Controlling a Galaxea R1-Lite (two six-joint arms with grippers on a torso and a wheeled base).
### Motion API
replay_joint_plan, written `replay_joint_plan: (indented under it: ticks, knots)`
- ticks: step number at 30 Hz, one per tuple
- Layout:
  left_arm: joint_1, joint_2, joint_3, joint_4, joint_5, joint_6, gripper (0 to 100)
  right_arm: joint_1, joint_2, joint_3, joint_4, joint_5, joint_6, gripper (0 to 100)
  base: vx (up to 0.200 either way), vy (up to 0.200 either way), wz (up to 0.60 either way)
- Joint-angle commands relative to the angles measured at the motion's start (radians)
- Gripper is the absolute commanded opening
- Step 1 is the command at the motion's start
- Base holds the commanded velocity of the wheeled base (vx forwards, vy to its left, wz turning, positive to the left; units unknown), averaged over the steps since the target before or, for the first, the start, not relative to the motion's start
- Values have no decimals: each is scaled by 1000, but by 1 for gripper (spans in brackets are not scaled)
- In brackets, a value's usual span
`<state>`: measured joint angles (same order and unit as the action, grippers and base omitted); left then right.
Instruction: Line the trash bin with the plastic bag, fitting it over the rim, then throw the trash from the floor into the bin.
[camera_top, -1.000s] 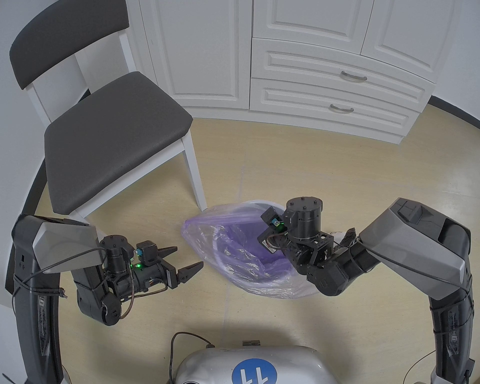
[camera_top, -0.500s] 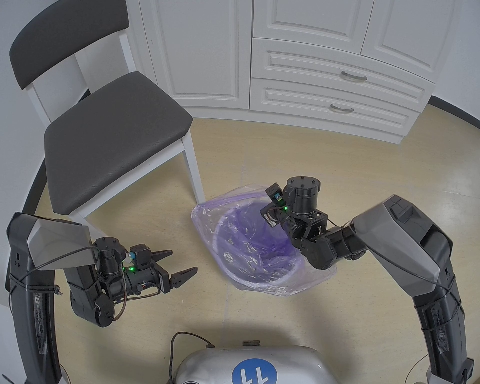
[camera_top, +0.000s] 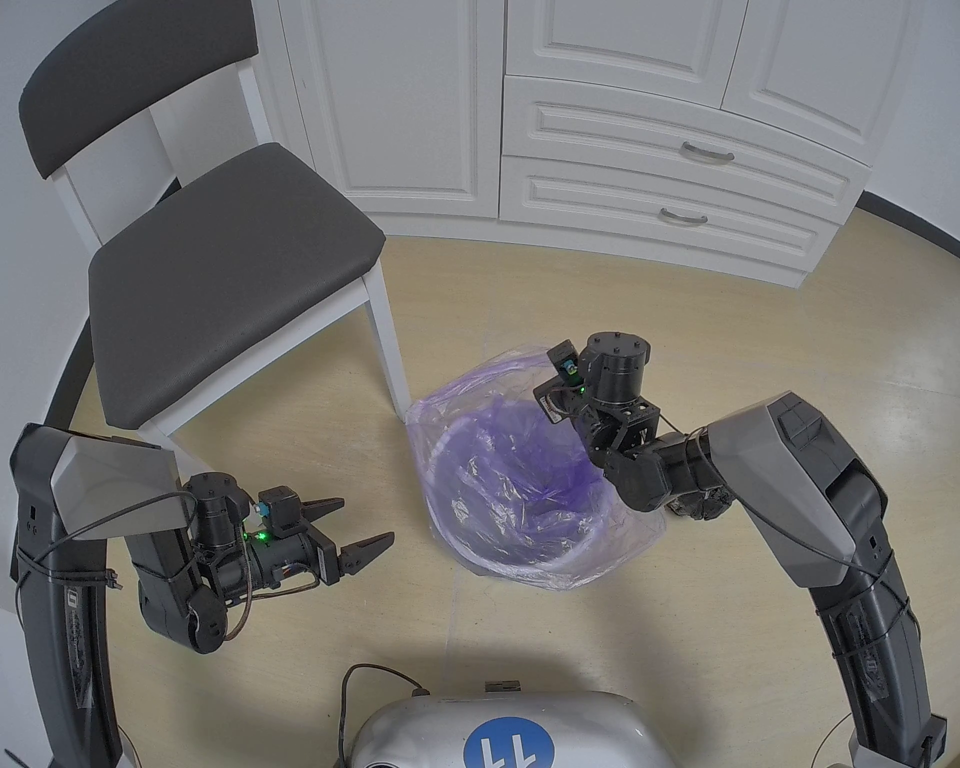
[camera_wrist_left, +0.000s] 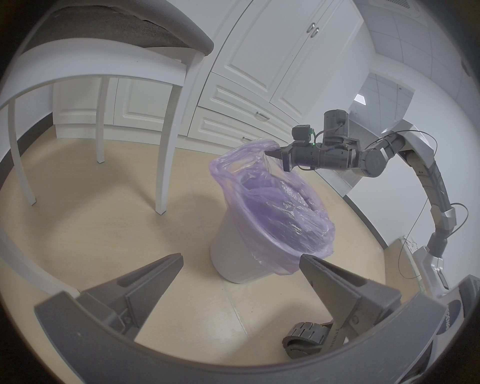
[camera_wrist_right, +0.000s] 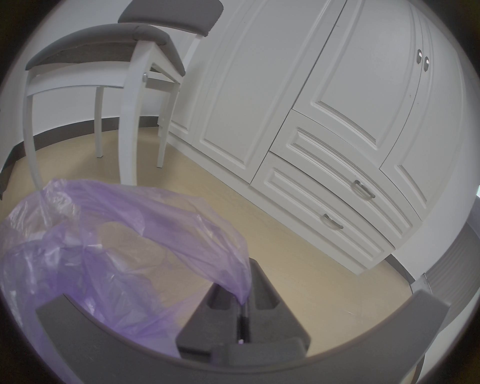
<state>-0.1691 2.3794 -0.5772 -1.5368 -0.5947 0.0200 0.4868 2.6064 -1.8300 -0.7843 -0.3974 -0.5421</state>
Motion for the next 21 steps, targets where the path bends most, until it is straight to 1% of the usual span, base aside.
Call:
replay_joint_plan:
  ticks: [1, 5, 7, 14, 15, 19, 21]
  knots:
    - [-1, 0, -1, 0, -1, 0, 100, -25, 26, -89, 33, 0, 1, 0, 0, 0, 0]
    - [-1, 0, -1, 0, 1, 0, 100, -27, 60, -170, 74, 0, 2, 0, 0, 0, 0]
    - [0, -2, -1, 0, 1, 0, 100, -30, 72, -170, 99, 0, 2, 0, 0, 0, 0]
    - [0, -2, -1, 0, 1, 0, 100, -17, 63, -170, 105, 0, 30, 0, 0, 0, 0]
    - [-1, -2, -1, 0, 1, 0, 100, -13, 61, -170, 105, 0, 34, 100, 0, 0, 0]
    - [0, -2, -1, 0, 1, 0, 100, 15, 18, -170, 108, 0, 71, 100, 0, 0, 0]
    - [0, -2, -1, 0, 1, 0, 100, 26, -20, -121, 109, 2, 70, 100, 0, 0, 0]
